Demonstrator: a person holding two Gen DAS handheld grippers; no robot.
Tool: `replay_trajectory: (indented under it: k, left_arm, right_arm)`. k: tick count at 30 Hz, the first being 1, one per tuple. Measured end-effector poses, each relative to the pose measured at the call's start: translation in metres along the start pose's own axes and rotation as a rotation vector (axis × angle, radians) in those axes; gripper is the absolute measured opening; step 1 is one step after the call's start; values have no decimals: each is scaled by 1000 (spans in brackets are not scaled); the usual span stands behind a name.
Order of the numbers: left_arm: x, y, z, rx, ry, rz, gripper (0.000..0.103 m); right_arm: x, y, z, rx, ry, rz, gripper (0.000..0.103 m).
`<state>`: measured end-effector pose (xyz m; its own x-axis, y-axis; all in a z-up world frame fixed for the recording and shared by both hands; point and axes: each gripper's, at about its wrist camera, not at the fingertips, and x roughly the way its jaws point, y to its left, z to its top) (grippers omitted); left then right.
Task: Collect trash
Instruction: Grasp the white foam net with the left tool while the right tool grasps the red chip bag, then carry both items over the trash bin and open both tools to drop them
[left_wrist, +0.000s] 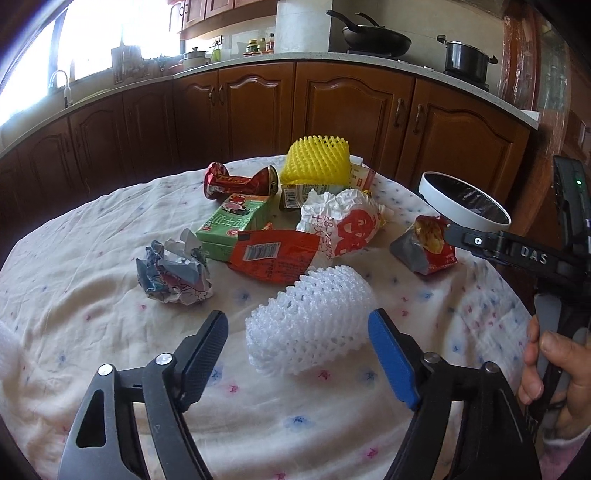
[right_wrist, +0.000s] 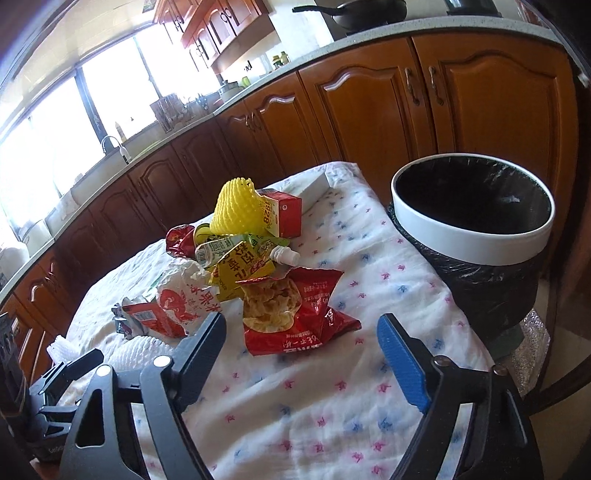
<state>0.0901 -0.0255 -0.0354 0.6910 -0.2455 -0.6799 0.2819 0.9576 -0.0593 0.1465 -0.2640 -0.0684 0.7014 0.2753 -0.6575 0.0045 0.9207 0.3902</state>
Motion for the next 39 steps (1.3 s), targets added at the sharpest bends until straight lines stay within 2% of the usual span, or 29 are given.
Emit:
replay_trajectory:
  k: [2, 3, 4, 5, 7, 8, 10, 13, 25, 39]
  left_arm:
    - [7, 0, 1, 0, 23, -28, 54]
    - [10, 0, 2, -2, 31, -40, 49]
    - [12, 0, 3, -3, 37, -50, 40]
    - [13, 0, 4, -4, 40, -59, 31]
    - [12, 1, 6, -5, 42, -74, 21]
    - [11, 1, 7, -7, 41, -86, 17]
    - [9, 0, 9, -11, 33, -104, 16]
    - [1, -5, 10, -3, 11, -124, 14]
    - [-4, -36, 33, 34, -25, -212, 13]
    - [47, -93, 90, 123, -38, -243, 13]
  right_arm:
    - [15, -3, 3, 8, 36, 7, 67]
    - [22, -4, 3, 12, 54, 16, 63]
    - [28, -5, 4, 16, 71, 27, 52]
    - [34, -5, 3, 17, 85, 32, 33]
    - [39, -3, 0, 13, 104, 53, 18]
    - [38, -2, -1, 13, 103, 60, 17]
    - [32, 1, -4, 0, 89, 61, 13]
    - [23, 1, -6, 0, 78, 73, 12]
    - [-25, -25, -1, 52, 2, 48, 11]
    - [-62, -81, 26, 106, -81, -53, 10]
